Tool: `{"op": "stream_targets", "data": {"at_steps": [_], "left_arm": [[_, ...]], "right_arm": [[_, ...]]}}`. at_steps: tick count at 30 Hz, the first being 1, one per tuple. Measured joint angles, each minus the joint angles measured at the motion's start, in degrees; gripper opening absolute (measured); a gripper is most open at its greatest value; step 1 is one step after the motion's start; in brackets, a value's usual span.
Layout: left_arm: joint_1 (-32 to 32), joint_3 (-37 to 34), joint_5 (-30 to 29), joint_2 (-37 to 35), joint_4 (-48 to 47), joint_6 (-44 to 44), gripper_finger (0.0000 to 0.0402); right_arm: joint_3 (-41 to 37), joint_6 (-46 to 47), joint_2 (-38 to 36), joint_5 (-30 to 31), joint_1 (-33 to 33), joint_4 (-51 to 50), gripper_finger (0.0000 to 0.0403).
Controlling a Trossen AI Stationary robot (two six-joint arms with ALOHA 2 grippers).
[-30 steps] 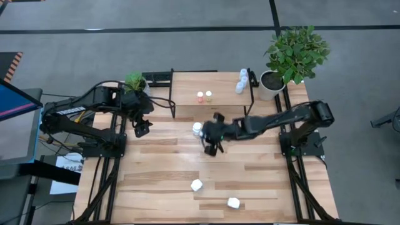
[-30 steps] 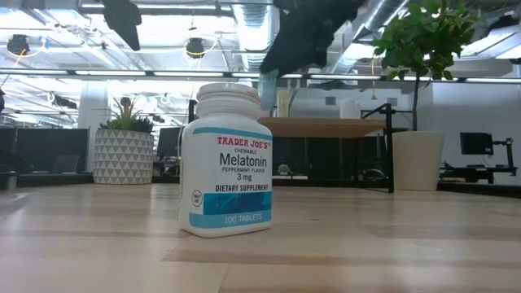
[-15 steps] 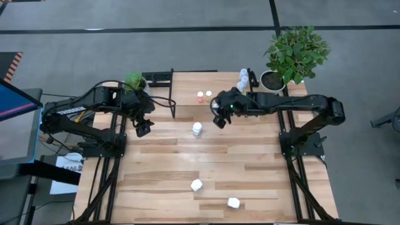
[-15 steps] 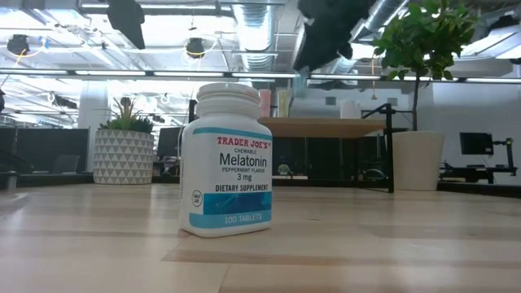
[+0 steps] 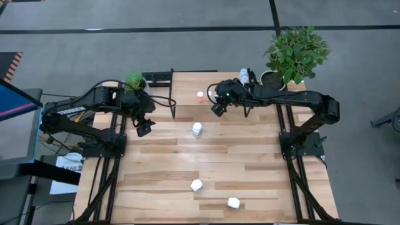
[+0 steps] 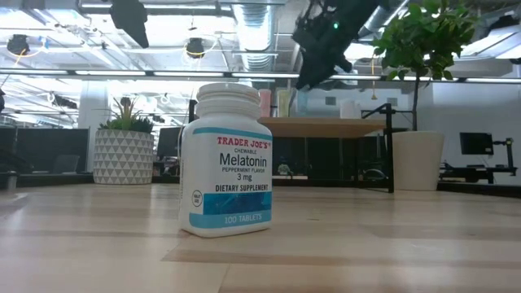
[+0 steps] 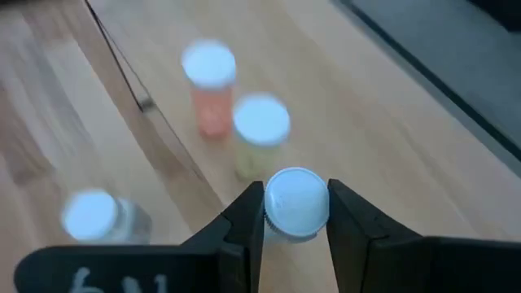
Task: Pick and place medicine bottles onto shelf by color
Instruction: Put the blue pill on the shelf
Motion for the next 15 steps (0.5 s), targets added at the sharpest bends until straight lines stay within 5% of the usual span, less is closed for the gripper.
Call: {"op": "stream_targets", "data": {"at_steps": [15], "left_arm": [[0.0,0.0,0.0,0.0,1.0,0.0,0.0256]], "right_arm": [[-0.1,-4.2,2.5,1.4,-1.0,2.1,0.0113]]}}
